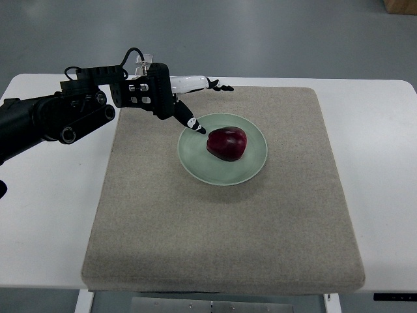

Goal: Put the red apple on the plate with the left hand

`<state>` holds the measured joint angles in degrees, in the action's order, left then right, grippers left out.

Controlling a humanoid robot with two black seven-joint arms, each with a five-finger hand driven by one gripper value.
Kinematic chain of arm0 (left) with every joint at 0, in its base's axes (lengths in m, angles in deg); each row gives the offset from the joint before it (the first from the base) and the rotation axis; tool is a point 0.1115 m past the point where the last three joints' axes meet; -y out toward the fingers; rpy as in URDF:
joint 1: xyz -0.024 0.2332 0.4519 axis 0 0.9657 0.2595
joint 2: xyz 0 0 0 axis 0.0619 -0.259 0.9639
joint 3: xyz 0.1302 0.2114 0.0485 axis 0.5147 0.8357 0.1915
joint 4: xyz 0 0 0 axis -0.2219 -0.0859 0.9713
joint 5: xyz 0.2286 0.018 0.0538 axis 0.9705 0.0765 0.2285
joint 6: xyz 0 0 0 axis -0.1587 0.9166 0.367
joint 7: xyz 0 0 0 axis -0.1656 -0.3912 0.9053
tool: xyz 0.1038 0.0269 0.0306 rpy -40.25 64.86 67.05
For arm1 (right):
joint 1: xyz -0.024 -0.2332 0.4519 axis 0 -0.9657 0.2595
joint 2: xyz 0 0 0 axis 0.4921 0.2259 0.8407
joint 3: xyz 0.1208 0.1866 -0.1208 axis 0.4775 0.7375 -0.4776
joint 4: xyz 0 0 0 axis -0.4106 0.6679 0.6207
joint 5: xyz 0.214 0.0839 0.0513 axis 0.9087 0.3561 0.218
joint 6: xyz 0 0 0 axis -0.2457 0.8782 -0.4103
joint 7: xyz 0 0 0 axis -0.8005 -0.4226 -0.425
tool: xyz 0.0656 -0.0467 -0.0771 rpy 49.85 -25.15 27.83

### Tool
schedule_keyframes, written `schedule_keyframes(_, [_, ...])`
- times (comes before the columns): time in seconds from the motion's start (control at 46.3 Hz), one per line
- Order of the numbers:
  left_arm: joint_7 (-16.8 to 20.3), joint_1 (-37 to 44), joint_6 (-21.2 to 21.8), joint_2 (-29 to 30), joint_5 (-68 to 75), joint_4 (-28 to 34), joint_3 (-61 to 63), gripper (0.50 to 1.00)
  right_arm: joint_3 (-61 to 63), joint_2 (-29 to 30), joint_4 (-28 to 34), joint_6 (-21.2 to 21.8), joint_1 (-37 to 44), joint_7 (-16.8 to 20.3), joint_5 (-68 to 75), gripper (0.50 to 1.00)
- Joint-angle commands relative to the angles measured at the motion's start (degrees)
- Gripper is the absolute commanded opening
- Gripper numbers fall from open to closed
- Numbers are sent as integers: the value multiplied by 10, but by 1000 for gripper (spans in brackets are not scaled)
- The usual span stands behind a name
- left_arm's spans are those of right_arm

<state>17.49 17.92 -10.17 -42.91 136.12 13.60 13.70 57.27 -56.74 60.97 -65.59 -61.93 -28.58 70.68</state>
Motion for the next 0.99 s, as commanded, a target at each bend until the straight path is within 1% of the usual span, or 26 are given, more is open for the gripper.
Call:
schedule_keyframes(0.0, [0,-1,6,-1,-55,9,0,992,0,0,0,0,0,0,0,964])
schedule_keyframes(0.151, [0,0,8,-5,-162,34,-1,992,0,0,0,0,0,0,-1,964])
schedule_keyframes(0.367, [-4,-11,11,-11,-355,80,-8,992,0,0,0,0,0,0,0,964])
schedule_keyframes(0.518, [-10,-11,29,-23,-457,105,-8,992,0,0,0,0,0,0,0,964])
schedule_keyframes(0.604, [-27,-12,39,-35,-502,121,-9,994,0,0,0,0,0,0,0,964])
schedule_keyframes(0.712, [-59,-11,54,-44,-575,132,-9,994,0,0,0,0,0,0,0,964])
schedule_keyframes(0.842, [-92,-10,56,-51,-642,135,-9,992,0,0,0,0,0,0,0,964])
schedule_keyframes(0.971, [-102,-10,72,-58,-681,140,-9,992,0,0,0,0,0,0,0,964])
